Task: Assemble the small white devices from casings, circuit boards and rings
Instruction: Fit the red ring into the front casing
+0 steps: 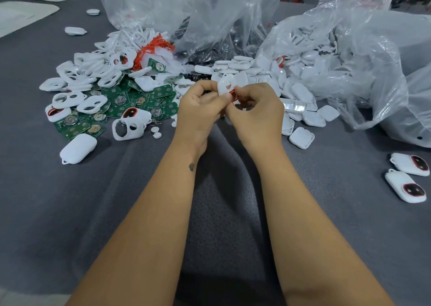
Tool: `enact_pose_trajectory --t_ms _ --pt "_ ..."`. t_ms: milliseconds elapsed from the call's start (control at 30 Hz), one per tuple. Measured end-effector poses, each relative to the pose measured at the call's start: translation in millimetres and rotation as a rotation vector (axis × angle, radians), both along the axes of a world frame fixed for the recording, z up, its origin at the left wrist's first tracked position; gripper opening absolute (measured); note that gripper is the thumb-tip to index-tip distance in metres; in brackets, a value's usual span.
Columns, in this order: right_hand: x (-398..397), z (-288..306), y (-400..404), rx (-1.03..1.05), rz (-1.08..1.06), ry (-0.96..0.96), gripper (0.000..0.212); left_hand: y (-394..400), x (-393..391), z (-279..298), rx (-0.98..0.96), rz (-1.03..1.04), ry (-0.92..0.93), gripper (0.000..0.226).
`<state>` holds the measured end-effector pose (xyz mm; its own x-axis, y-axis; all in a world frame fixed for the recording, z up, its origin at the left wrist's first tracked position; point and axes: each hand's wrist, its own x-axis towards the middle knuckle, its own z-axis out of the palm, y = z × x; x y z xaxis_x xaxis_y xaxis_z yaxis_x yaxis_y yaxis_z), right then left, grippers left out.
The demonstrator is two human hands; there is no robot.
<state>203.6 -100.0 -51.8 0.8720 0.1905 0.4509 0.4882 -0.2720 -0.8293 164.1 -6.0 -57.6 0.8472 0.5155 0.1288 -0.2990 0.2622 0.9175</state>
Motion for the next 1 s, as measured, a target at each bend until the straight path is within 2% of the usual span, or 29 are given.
enact_pose_trajectory --t_ms 133,233,333,467,600,1000 --pt "-0.8 -0.8 0.6 -0.038 -0.009 -0.064 0.016 1.1 1.6 -0.3 -0.055 -0.001 -0.005 0.018" --pt "-3.6 1.7 1.7 0.011 -0.006 -0.103 0.027 1.3 2.2 0.5 -0.165 -0.028 -0.034 0.013" --pt "-6.4 4.4 3.3 0.139 0.042 -0.019 0.033 1.6 3.1 -0.1 -0.263 -0.029 -0.067 0.01" --pt "-5.0 5.9 3.8 0.255 -0.008 0.129 0.018 0.7 4.4 -1.3 -0.233 -0.008 -0.076 0.013" --pt "-3.9 6.1 2.5 0.24 -0.059 0.168 0.003 -0.9 3.1 -0.4 -0.204 -0.035 -0.099 0.015" --pt "-5.4 5.9 0.8 0.226 -0.092 0.091 0.01 -4.7 2.2 -0.4 -0.079 -0.078 -0.12 0.016"
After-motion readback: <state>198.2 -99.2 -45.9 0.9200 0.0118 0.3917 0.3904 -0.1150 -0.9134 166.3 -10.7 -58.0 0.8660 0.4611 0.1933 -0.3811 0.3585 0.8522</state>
